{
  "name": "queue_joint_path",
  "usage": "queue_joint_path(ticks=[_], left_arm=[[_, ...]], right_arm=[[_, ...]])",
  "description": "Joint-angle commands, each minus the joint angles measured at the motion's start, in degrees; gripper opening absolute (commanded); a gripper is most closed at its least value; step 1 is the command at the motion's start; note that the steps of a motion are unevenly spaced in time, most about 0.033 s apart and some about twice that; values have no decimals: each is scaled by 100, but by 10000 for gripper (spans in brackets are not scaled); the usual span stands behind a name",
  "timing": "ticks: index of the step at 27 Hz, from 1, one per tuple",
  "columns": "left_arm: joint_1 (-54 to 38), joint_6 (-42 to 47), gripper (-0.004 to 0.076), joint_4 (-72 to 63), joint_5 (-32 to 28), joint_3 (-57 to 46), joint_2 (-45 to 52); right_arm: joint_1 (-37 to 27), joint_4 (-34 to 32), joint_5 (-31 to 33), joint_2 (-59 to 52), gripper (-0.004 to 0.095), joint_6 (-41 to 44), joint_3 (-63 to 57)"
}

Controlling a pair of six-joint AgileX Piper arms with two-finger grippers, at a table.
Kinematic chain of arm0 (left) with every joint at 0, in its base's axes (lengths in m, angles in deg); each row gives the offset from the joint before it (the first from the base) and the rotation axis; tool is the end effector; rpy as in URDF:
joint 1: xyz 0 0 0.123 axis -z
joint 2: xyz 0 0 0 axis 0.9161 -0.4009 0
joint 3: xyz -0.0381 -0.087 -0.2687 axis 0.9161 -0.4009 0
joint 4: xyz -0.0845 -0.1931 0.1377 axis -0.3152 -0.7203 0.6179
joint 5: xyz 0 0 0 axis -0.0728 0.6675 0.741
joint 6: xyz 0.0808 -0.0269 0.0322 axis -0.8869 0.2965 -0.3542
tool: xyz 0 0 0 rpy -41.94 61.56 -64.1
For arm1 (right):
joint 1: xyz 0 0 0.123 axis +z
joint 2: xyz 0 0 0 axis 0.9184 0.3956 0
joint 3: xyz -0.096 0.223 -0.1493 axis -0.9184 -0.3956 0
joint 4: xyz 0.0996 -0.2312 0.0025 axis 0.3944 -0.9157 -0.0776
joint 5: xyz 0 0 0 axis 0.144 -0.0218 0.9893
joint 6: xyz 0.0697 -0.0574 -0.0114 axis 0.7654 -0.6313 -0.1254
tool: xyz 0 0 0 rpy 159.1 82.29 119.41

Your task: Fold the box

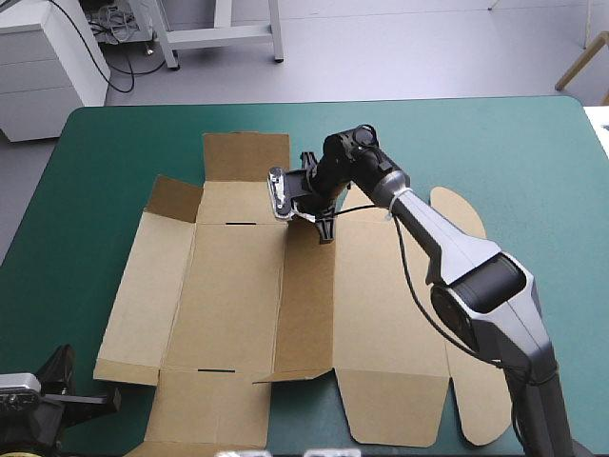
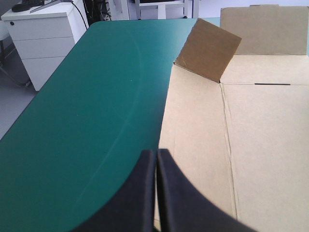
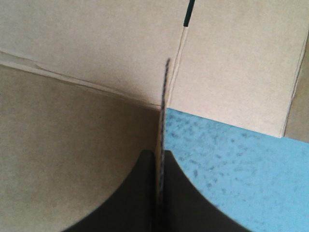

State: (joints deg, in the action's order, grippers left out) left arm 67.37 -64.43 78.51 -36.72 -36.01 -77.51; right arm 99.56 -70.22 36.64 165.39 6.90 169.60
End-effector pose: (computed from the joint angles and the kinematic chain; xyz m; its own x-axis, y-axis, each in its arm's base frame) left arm 0.0148 0.0087 0.2710 -0.2706 -0.0321 -0.9622 -0.0869 0.9962 -0.0088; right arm 0.4001 0.2799 0.2698 0.3182 -0.8938 -0.3159 -0.9115 -0.1968 -0.3612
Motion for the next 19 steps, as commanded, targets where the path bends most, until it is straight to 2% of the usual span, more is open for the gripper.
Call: queue_joint_path(ticks=[1, 4, 6, 8, 12, 14, 16, 19], left_arm=[[1, 49, -10, 16, -430, 119, 96], [1, 49, -10, 16, -430, 119, 96], [1, 49, -10, 16, -430, 119, 96], [1, 49, -10, 16, -430, 119, 96], [1, 49, -10, 16, -430, 119, 96], [1, 49, -10, 16, -444, 119, 96], [1, 49, -10, 16, -446, 110, 96], [1, 49, -10, 16, -446, 110, 96]], right_arm=[[3, 136, -89, -390, -19, -74, 203], [3, 162, -111, -390, -6, 18, 203], [3, 219, -96, -390, 39, 142, 203], [3, 300, -88, -390, 154, 157, 203], [3, 338, -133, -414, 538, 500, 269], [3, 327, -99, -425, 689, 845, 455], [3, 318, -9, -450, 773, 1264, 707], [3, 270, 443, -580, 772, 2530, 1471]])
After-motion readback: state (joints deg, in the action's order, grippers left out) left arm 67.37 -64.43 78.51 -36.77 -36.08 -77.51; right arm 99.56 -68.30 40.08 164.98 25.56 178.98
